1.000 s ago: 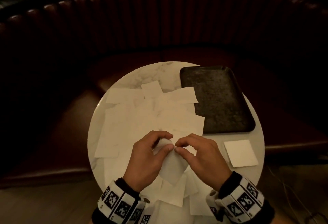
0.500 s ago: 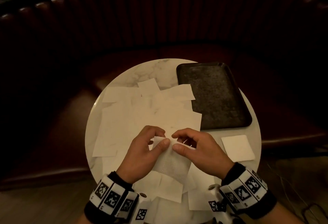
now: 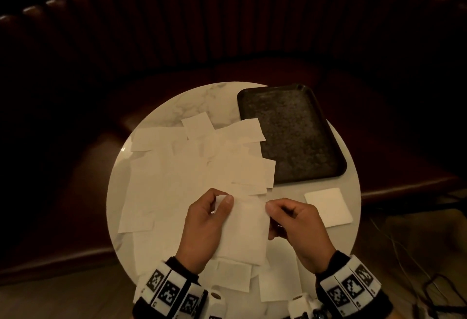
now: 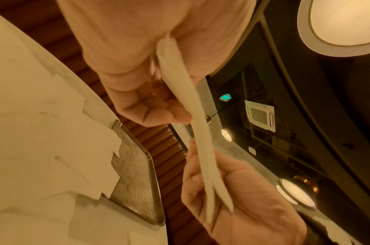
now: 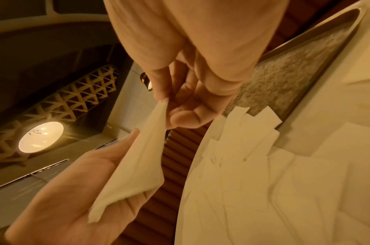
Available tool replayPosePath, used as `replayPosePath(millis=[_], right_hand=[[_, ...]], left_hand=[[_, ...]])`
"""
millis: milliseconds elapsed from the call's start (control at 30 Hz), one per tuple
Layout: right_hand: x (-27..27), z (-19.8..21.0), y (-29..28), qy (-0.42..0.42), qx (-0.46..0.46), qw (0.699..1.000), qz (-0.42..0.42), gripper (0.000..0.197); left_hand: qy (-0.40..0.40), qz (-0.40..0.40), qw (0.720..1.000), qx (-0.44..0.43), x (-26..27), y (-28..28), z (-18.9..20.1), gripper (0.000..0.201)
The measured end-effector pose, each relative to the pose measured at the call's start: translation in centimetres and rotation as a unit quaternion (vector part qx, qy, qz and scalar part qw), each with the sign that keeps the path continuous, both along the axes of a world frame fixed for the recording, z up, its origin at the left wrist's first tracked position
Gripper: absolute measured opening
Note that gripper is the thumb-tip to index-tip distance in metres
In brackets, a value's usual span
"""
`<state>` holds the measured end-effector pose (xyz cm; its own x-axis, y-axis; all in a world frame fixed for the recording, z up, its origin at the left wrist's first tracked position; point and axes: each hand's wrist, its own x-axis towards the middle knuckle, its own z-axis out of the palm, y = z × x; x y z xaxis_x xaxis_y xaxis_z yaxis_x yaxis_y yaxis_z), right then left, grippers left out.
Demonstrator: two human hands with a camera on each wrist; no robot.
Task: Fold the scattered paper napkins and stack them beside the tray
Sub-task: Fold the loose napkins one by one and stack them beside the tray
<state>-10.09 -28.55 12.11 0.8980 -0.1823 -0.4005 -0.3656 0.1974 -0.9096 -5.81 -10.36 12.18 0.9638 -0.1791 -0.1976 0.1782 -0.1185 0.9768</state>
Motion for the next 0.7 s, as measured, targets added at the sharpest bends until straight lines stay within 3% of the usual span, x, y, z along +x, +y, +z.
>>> replayPosePath(millis=[133,233,333,400,467,533,633,700], right_hand=[[0.0,-0.9,-0.2,0.032,0.059,0.997,-0.038,0.012],[-0.2,-1.7,-0.5,0.044,0.083,0.995,-0.013,0.010],[0.1,-3.4,-3.5,0.050,0.017,0.999,-0.012,0.008],[0.8,-5.6,-7.8,0.055,-0.076,0.996,0.001,0.008],[2.0,-7.9,-12.7,0.078,-0.232,0.968,0.049,0.009],[3.2,-10.1,-16.7,0.124,-0.363,0.918,0.098,0.011],[4.7,-13.1,-19.4,0.183,-0.459,0.857,0.147,0.016],[5.2,-14.8,-19.5,0.206,-0.500,0.827,0.152,0.018]], left_hand=[[-0.006,0.017,1.000,0.020,-0.1,-1.7,-1.2,0.023],[-0.001,0.020,0.999,0.027,-0.2,-3.0,-2.0,0.023],[0.038,-0.001,0.999,0.039,-0.3,-3.4,-3.0,0.019],[0.087,0.010,0.995,0.050,-0.3,-2.5,-4.2,0.019],[0.104,0.024,0.988,0.112,-0.4,-0.8,-5.9,0.019],[0.100,0.018,0.974,0.201,-0.5,1.3,-7.8,0.018],[0.061,-0.026,0.937,0.342,-0.6,4.2,-10.7,0.018],[0.051,-0.064,0.896,0.436,-0.7,5.1,-12.1,0.011]])
